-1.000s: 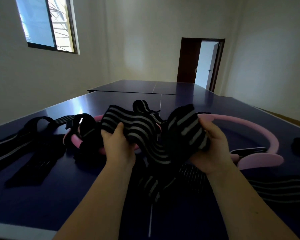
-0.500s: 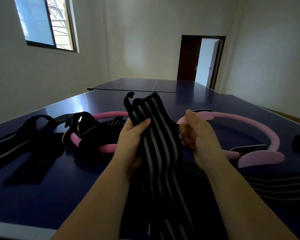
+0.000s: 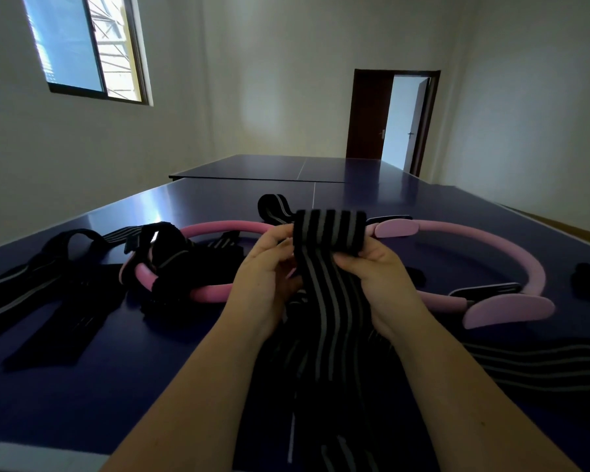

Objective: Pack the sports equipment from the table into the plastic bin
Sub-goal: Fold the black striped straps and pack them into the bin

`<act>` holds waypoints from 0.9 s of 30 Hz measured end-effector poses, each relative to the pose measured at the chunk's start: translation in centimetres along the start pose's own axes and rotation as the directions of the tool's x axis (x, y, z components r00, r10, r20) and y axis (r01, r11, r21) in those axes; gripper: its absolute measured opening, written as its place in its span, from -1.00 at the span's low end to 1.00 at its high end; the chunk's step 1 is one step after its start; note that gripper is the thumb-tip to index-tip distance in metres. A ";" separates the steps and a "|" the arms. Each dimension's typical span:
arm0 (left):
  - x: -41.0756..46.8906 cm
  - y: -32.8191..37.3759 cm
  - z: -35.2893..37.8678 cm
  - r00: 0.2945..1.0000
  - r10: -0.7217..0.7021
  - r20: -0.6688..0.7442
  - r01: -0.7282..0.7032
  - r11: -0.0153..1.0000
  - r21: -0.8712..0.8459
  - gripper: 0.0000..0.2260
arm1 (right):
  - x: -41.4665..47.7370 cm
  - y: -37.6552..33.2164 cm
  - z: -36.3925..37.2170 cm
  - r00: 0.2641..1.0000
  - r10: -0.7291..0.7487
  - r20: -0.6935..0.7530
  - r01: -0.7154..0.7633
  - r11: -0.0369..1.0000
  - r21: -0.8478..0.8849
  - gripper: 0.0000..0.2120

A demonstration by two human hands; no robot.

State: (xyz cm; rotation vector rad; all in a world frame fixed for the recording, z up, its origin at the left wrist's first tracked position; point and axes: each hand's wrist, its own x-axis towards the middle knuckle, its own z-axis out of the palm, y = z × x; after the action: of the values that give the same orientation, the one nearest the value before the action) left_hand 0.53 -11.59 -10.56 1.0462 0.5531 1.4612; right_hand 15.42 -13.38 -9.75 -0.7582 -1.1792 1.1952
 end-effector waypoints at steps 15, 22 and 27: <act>-0.8 -0.5 0.3 0.992 -0.130 0.002 0.125 0.959 0.253 -0.77 | 0.3 -0.6 -0.1 0.999 0.050 -0.015 -0.048 0.990 0.134 -0.69; -0.9 -0.5 0.4 0.997 0.016 -0.077 0.009 0.951 0.309 -0.80 | 0.0 -0.1 -0.1 0.997 0.030 0.071 -0.015 0.980 -0.201 -0.77; -0.9 -0.5 0.2 0.957 -0.282 -0.072 0.291 0.931 0.220 -0.35 | 0.2 0.0 -0.3 0.996 -0.065 -0.067 0.049 0.977 -0.209 -0.65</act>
State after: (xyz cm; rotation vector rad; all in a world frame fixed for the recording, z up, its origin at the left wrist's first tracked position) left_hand 0.89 -12.38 -11.07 1.0655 0.8815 1.1807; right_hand 15.72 -13.10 -9.81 -0.9108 -1.2685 0.9985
